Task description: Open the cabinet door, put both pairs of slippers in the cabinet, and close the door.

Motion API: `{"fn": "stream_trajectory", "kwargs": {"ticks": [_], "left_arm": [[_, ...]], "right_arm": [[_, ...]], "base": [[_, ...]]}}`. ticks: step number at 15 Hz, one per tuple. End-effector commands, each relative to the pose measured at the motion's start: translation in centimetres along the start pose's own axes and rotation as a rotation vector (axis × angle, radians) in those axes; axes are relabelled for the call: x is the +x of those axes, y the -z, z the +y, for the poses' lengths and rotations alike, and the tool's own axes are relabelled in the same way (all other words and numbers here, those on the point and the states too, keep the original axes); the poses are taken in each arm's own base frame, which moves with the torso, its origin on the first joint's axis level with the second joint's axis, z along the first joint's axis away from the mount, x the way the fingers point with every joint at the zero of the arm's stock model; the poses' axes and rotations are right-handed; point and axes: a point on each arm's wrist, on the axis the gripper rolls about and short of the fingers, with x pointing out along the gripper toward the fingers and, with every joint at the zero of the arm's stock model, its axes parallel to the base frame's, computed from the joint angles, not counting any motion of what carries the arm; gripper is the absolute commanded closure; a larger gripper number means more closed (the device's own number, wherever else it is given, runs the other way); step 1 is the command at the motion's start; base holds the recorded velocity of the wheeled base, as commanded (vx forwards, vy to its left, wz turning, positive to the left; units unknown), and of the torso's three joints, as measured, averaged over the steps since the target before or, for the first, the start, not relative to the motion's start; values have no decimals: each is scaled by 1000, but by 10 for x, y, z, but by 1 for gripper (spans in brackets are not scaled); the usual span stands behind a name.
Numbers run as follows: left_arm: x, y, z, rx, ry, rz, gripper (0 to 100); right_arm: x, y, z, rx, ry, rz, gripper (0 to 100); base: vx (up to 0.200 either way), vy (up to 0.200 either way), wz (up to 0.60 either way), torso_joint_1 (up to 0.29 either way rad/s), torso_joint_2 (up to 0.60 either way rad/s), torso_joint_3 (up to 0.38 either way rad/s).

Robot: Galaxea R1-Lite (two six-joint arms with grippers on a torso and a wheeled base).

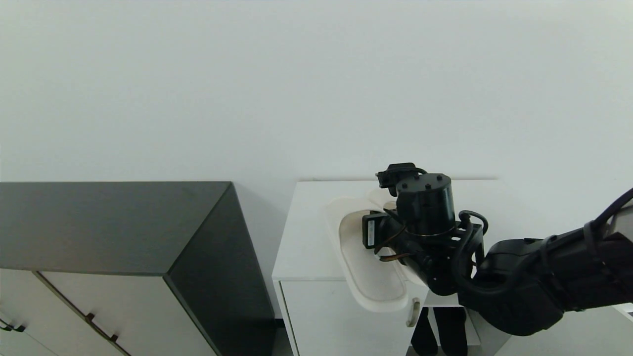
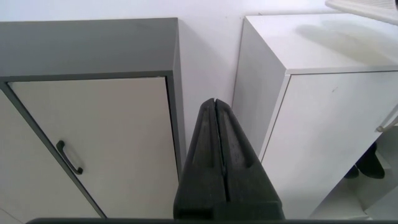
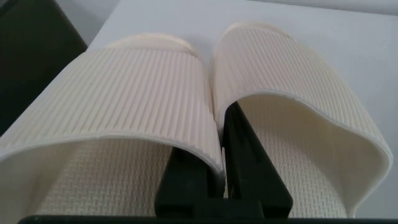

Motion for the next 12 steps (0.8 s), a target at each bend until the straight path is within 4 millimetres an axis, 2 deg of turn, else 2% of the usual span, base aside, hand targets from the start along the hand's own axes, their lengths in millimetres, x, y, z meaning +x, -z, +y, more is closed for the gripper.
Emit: {"fn": "stream_trajectory", "kwargs": {"ticks": [1,12], "left_arm": [[0,0,0,0,0,0,100],[0,0,0,-3,0,1,100]], "right_arm": [[-2,-2,0,3,-3,-6,100],[0,2,0,-3,5,3,100]], "base": [[-200,0,0,-2,2,2],[-200,0,0,4,3,1]]}}
